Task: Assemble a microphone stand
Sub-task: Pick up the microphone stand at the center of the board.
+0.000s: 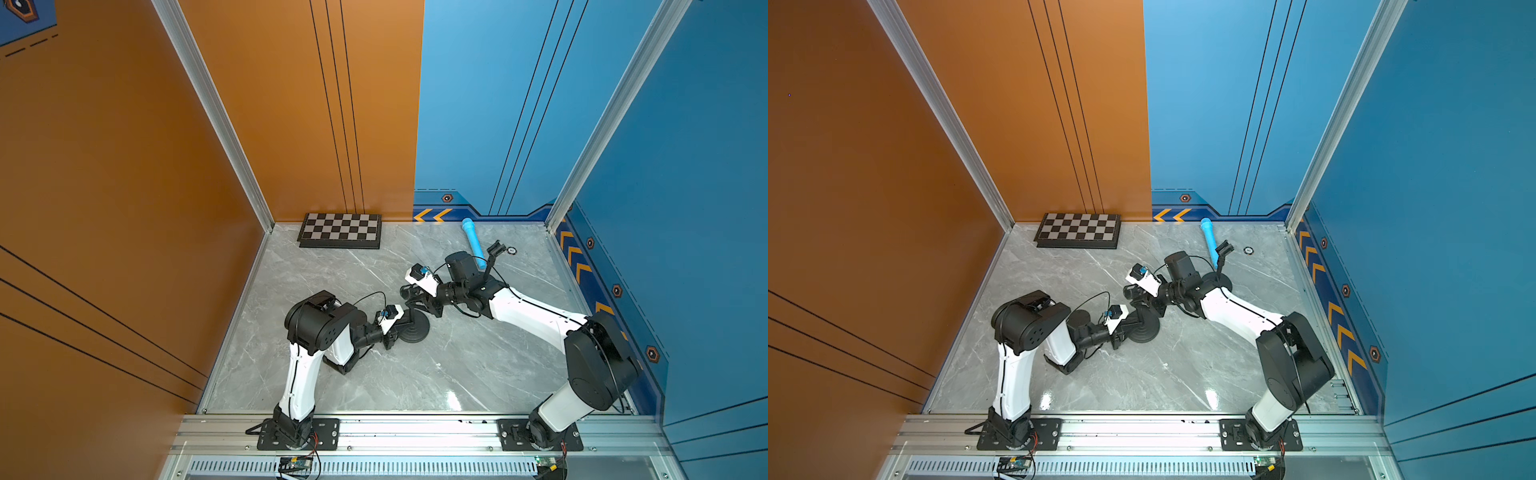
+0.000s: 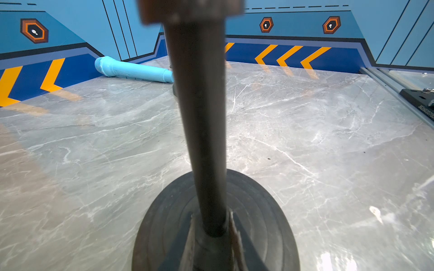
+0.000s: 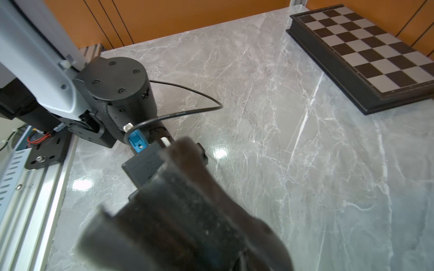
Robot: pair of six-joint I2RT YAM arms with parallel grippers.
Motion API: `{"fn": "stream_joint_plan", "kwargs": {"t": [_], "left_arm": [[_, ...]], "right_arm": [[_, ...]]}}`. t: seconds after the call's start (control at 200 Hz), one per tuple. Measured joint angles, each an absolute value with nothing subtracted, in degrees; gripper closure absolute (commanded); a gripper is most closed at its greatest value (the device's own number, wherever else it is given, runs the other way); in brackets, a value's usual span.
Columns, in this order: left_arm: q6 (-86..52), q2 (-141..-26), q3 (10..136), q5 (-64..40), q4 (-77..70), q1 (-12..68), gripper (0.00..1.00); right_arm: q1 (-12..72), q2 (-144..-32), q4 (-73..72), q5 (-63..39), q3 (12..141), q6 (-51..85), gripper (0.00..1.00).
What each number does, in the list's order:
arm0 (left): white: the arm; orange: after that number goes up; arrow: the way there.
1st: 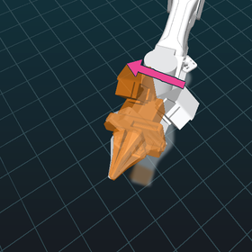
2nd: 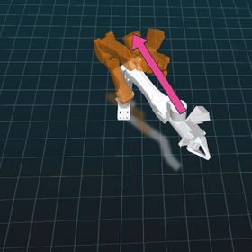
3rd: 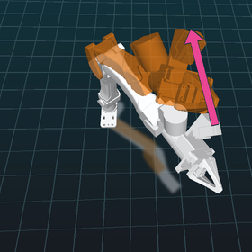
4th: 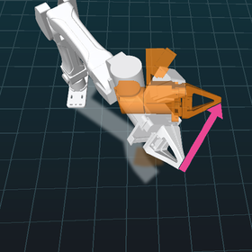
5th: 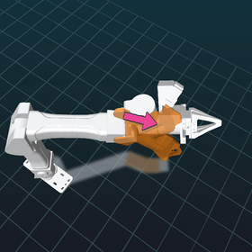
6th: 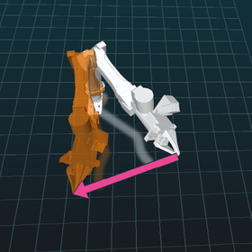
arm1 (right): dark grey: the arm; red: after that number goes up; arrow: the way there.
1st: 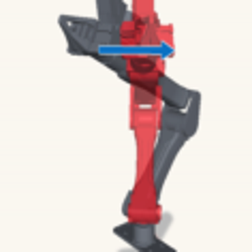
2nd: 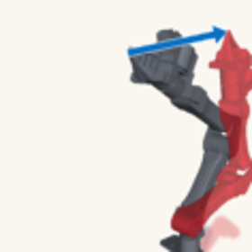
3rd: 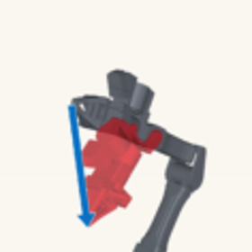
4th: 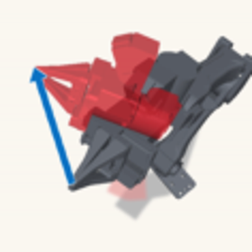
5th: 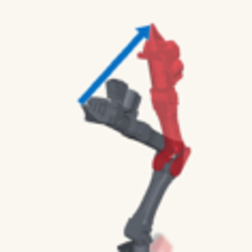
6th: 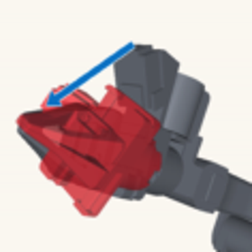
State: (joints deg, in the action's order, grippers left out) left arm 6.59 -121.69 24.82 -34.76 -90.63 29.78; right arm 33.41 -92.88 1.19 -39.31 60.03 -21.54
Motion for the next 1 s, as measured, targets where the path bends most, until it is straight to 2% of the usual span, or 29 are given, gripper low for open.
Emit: {"fn": "stream_joint_plan", "kwargs": {"t": [0.055, 0.17, 0.34, 0.485, 0.586, 0.716, 0.746, 0.886, 0.936, 0.966, 1.001], "left_arm": [[6.6, -121.7, 24.8, -34.8, -90.6, 29.8, 0.73], [6.6, -121.7, 24.8, -34.8, -90.6, 29.8, 0.73], [6.4, -121.7, 24.8, -35.4, -91.1, 29.7, 0.73], [6.4, -121.7, 24.7, -36.3, -91.1, 29.7, 0.73], [6.5, -121.7, 24.7, -36.3, -90.8, 29.8, 0.73], [6.4, -121.6, 24.7, -36.1, -90.5, 29.7, 0.70], [6.5, -121.3, 24.6, -35.9, -90.2, 29.7, 0.66], [6.1, -119.6, 23.2, -34.3, -87.8, 29.7, 0.34], [6.3, -118.8, 22.5, -33.7, -86.5, 29.7, 0.16], [5.9, -118.3, 21.8, -33.4, -85.6, 29.7, 0.01], [5.7, -117.5, 21.0, -33.1, -84.8, 29.7, 0.02]], "right_arm": [[33.9, -92.1, -2.8, -38.3, 57.7, -19.9, 1.00], [36.9, -88.9, -14.8, -30.3, 50.1, -14.5, 1.00], [48.8, -86.9, -32.1, -2.0, 41.2, -6.9, 1.00], [55.9, -88.0, -37.3, 19.3, 39.2, 0.3, 1.00], [57.5, -88.4, -37.5, 26.3, 39.0, 5.3, 1.00], [58.0, -88.4, -36.9, 29.4, 38.9, 8.2, 1.00], [58.0, -88.3, -36.8, 29.8, 38.9, 8.4, 1.00], [55.9, -86.6, -33.8, 29.4, 38.9, 8.9, 1.00], [53.8, -85.7, -32.6, 28.7, 39.0, 8.9, 1.00], [52.1, -85.3, -31.7, 28.2, 39.2, 8.9, 1.00], [49.7, -84.9, -30.6, 27.5, 39.8, 8.9, 1.00]]}}
